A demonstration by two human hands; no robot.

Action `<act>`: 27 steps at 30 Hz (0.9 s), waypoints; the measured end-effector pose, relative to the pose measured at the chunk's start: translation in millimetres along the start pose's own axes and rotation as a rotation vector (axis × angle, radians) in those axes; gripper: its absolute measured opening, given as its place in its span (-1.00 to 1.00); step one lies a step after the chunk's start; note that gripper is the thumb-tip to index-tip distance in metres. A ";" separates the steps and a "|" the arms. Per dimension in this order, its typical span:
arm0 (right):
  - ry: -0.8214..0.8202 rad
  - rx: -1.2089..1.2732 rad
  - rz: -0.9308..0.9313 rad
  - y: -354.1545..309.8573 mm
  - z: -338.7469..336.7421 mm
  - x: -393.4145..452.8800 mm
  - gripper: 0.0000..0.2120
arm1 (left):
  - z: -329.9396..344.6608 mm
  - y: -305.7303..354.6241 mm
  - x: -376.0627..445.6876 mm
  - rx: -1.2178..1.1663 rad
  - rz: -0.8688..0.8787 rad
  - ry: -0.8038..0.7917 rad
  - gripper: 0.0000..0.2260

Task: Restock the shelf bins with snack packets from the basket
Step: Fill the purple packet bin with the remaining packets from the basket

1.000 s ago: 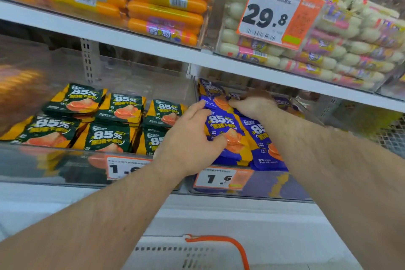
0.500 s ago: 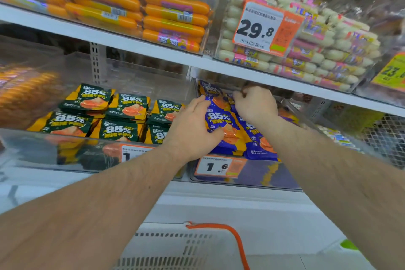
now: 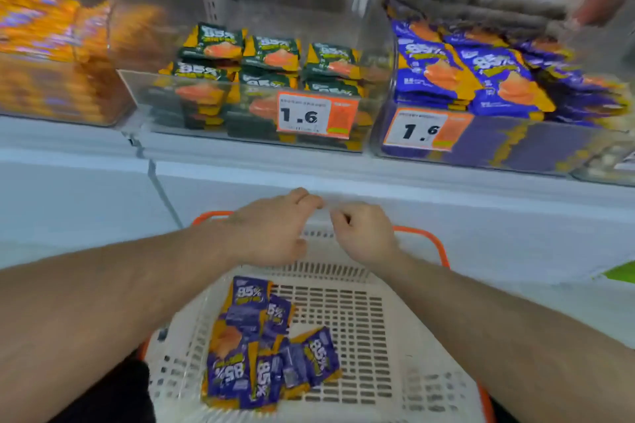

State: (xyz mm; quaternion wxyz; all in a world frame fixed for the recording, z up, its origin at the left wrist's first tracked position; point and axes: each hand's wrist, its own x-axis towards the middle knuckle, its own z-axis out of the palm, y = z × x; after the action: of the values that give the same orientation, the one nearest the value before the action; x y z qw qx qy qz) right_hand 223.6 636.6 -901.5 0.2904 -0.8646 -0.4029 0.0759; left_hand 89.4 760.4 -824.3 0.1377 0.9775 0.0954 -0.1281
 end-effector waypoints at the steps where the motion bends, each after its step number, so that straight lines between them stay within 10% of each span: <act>1: -0.102 -0.032 0.035 9.6 19.0 -5.4 -0.56 | 8.1 -6.0 -1.6 -0.012 -0.037 -0.062 -0.38; 9: -0.783 -0.254 0.367 70.5 146.5 -78.0 -0.82 | 57.1 -28.4 -1.6 -0.125 -0.109 -0.360 -0.41; 17: -0.920 -0.613 0.107 92.6 192.9 -113.8 -0.06 | 76.4 -37.2 1.9 -0.175 -0.187 -0.434 -0.40; 23: -0.777 -0.656 0.140 98.0 184.7 -122.6 -0.23 | 77.4 -34.2 4.8 -0.181 -0.186 -0.472 -0.41; 27: -0.912 -0.500 0.065 100.8 154.9 -101.2 -0.78 | 71.9 -28.8 10.7 -0.191 -0.151 -0.481 -0.43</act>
State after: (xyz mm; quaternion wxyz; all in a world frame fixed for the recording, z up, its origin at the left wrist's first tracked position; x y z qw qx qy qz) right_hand 165.6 578.9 -1095.7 -0.1324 -0.7987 -0.4670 0.3556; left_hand 77.1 768.1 -901.1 0.2383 0.8915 0.1444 -0.3571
